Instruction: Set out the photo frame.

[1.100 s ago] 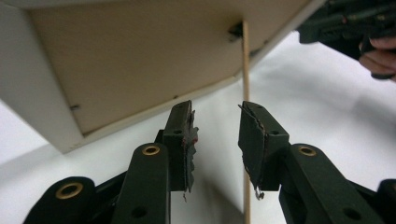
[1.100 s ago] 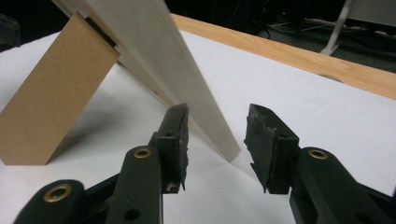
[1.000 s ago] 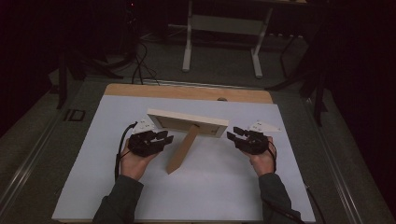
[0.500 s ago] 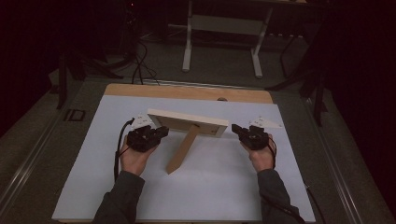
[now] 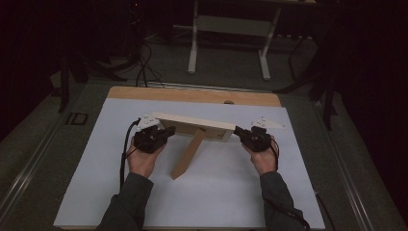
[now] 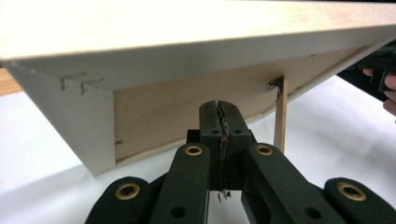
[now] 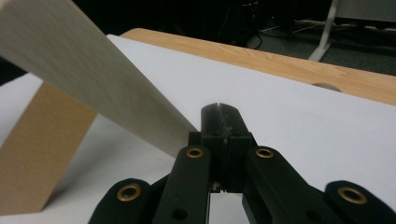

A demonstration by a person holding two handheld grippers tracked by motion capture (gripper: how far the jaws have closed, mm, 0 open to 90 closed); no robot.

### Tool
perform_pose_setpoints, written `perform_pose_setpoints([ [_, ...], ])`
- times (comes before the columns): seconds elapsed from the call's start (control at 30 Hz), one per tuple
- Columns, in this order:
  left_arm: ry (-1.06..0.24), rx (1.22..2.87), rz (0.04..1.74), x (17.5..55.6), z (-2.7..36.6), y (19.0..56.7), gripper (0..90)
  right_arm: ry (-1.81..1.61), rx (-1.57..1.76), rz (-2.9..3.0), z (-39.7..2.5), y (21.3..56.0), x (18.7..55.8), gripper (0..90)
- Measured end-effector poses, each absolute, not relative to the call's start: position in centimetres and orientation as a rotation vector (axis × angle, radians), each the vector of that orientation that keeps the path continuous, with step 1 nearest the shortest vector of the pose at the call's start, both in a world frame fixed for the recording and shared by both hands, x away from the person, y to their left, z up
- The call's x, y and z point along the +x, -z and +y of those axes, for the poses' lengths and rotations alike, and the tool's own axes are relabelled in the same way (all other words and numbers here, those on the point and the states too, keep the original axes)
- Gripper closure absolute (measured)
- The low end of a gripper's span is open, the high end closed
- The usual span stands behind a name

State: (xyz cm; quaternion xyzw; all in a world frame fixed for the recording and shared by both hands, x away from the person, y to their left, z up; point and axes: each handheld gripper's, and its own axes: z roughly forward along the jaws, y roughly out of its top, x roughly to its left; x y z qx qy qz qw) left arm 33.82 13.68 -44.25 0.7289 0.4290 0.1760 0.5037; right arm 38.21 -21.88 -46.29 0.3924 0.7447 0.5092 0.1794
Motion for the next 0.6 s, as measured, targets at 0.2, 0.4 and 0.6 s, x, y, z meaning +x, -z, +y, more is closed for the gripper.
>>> perform_pose_setpoints([
  [0.2,-0.412,1.747,1.018,33.9,13.2,43.8,90.0,-1.461,1.102,2.096,-21.5,45.7,38.3,89.8],
  [0.4,-0.409,1.753,1.014,34.1,12.6,43.6,90.0,-1.480,1.101,2.089,-21.5,45.1,38.4,89.7],
  [0.6,-0.416,1.759,1.015,34.4,12.2,43.5,90.0,-1.484,1.097,2.098,-21.2,44.8,38.9,89.7],
])
